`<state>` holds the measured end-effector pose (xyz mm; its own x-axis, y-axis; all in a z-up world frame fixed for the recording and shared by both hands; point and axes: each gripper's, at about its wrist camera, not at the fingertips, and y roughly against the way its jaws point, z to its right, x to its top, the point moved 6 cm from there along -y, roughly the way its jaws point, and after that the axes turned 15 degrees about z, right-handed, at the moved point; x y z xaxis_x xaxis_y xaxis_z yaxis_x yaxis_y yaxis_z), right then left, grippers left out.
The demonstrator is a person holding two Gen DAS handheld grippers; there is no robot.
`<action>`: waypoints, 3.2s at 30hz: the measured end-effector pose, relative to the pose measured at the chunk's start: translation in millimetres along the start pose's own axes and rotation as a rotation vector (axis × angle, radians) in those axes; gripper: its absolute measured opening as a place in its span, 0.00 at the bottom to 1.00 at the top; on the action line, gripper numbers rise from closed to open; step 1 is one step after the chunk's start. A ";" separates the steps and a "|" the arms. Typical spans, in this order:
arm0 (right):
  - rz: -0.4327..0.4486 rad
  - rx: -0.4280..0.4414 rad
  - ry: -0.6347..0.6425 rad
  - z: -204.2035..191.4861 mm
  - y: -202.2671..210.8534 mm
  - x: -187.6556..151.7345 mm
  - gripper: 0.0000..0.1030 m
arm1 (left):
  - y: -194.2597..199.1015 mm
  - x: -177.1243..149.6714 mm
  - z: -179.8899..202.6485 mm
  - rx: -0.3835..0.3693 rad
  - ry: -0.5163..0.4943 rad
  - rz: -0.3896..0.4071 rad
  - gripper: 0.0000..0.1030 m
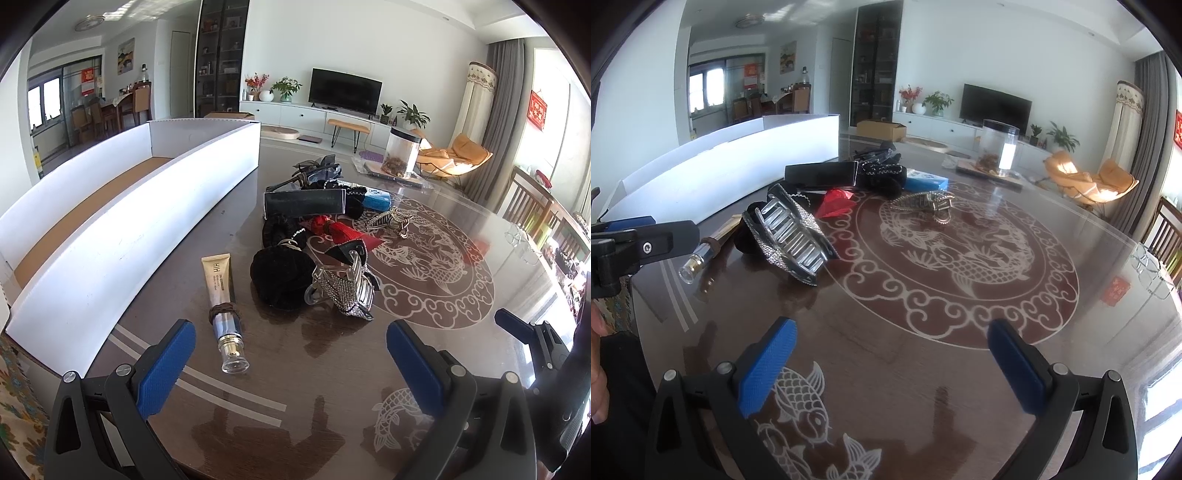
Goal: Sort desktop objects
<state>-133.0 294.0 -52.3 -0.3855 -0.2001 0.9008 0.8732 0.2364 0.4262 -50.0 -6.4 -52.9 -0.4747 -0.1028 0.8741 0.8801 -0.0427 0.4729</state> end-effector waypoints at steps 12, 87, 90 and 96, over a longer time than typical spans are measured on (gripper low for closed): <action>0.000 0.000 0.000 -0.2 0.0 -0.1 1.00 | -0.4 -0.2 -2.8 -0.006 0.015 -0.003 1.00; -0.227 0.561 0.292 -81.2 -103.3 15.1 1.00 | -68.8 -38.7 -78.4 0.173 0.010 -0.534 1.00; -0.212 0.572 0.264 -90.5 -117.2 17.9 0.79 | -71.0 -35.3 -81.2 0.191 0.028 -0.526 1.00; -0.196 0.477 0.169 -69.5 -115.8 19.3 0.52 | -84.9 -21.7 -83.9 0.217 0.050 -0.451 1.00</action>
<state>-220.8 196.7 -90.1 -0.4397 -0.4246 0.7914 0.5425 0.5767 0.6108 -113.5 -84.0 -121.4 -0.8015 -0.1693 0.5736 0.5623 0.1131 0.8191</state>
